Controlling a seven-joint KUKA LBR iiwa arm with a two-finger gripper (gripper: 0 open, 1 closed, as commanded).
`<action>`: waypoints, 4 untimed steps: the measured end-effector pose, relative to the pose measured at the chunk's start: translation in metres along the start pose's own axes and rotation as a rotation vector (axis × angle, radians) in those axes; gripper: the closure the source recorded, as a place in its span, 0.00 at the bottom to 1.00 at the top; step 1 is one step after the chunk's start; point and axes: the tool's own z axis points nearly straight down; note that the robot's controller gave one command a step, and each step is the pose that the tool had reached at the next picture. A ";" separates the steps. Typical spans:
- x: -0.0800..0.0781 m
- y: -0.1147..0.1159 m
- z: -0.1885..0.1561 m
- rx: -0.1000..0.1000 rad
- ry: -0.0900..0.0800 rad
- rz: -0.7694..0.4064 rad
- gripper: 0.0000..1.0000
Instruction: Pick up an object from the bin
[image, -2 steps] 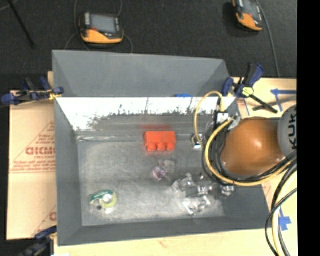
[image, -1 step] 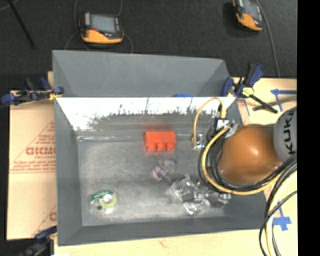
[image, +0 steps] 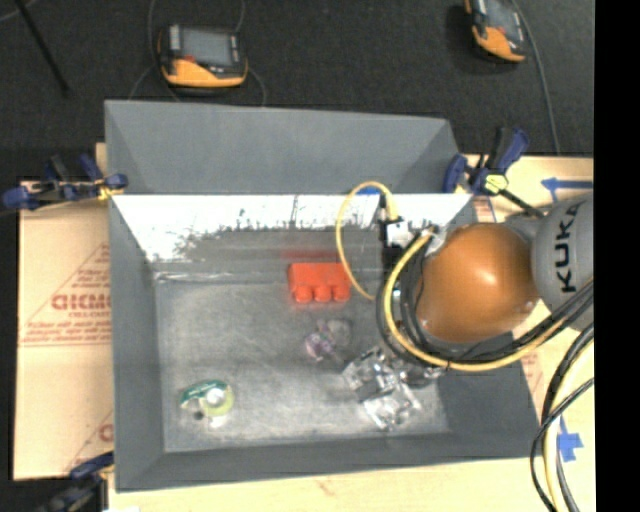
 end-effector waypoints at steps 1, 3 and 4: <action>-0.005 -0.015 0.001 0.000 -0.001 -0.155 0.00; -0.037 -0.034 0.009 -0.001 -0.005 -0.410 0.00; -0.036 -0.033 0.007 -0.005 -0.004 -0.403 1.00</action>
Offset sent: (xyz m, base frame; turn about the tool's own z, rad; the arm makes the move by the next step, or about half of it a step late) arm 0.0108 0.0089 -0.0045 -0.1564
